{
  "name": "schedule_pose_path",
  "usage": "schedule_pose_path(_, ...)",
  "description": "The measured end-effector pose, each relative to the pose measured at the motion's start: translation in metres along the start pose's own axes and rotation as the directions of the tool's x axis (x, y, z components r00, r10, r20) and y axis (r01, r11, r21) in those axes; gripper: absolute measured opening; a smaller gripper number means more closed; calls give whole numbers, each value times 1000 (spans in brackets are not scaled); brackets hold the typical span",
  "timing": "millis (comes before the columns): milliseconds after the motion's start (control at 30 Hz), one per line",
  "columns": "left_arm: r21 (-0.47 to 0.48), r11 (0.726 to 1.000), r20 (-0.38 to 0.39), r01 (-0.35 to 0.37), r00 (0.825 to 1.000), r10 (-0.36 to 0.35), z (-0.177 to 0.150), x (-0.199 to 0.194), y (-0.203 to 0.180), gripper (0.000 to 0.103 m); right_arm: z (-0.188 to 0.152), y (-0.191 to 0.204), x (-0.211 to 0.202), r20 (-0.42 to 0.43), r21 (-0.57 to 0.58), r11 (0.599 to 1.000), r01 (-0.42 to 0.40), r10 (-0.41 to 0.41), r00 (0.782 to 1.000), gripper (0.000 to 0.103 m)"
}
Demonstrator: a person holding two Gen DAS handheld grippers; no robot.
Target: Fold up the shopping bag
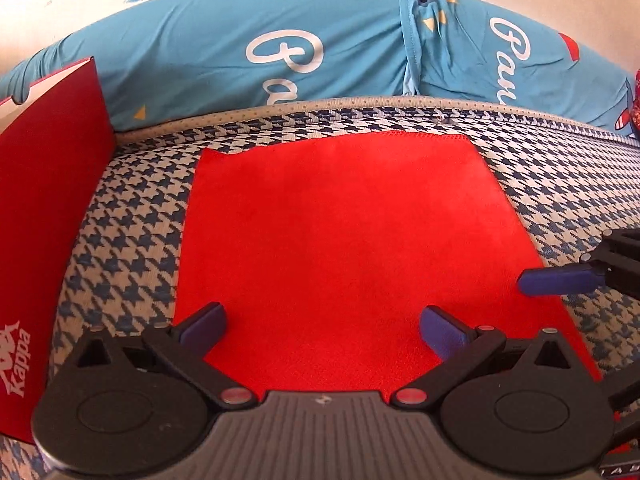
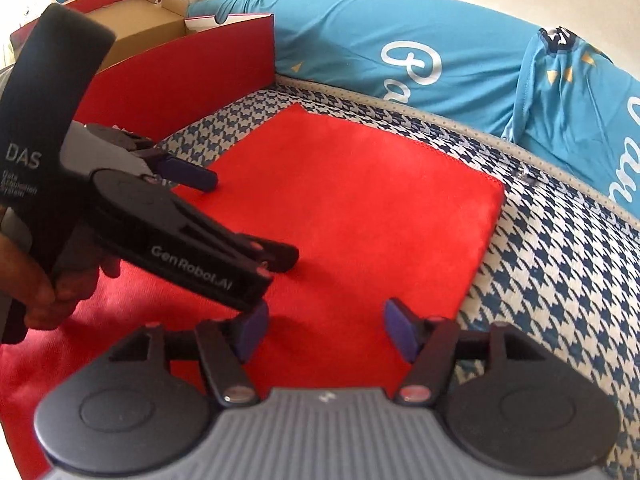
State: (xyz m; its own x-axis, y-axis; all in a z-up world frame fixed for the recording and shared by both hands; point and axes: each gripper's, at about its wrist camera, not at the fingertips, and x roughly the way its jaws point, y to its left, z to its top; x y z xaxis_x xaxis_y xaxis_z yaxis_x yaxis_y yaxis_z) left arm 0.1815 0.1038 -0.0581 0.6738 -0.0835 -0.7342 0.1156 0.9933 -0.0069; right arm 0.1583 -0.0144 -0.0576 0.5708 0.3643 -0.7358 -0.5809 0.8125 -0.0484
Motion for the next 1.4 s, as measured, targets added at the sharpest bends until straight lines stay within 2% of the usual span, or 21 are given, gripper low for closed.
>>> schedule_pose_path(567, 17, 1000, 14, -5, 1000, 5, -15, -15, 16, 103, -9, -7, -7, -28, 15, 1000, 14, -13, 1000, 74)
schedule_pose_path(733, -11, 1000, 7, -6, 1000, 6, -20, -20, 25, 103, -13, -9, -11, -40, 17, 1000, 17, -16, 999, 75)
schedule_pose_path(867, -27, 999, -10, -26, 1000, 26, -22, -29, 30, 103, -12, -10, -15, -71, 33, 998, 50, -48, 996, 85)
schedule_pose_path(933, -20, 999, -15, -39, 999, 39, -23, -38, 31, 103, -9, -9, -18, -77, 28, 997, 68, -66, 995, 84)
schedule_pose_path(1000, -2, 999, 7, -51, 999, 51, -29, -50, 29, 103, -6, -4, -28, -30, -43, 992, 118, -120, 992, 84)
schedule_pose_path(1067, 17, 998, 33, -62, 998, 62, -37, -64, 27, 103, -4, -4, -32, -21, -49, 988, 143, -144, 989, 84)
schedule_pose_path(1133, 15, 999, 51, -41, 998, 41, -47, -78, 23, 103, -4, -7, -32, -23, -9, 987, 159, -159, 987, 80)
schedule_pose_path(1200, 25, 1000, 66, -13, 998, 11, -56, -90, 16, 103, 0, -11, -34, -13, 49, 988, 144, -143, 990, 74)
schedule_pose_path(1300, 69, 997, 83, 25, 996, -31, -69, -102, 3, 103, 2, -5, -41, 25, 60, 992, 112, -113, 993, 72)
schedule_pose_path(1400, 146, 988, 73, 57, 995, -68, -80, -105, -16, 103, 3, 8, -42, 45, 32, 999, 0, -2, 999, 70)
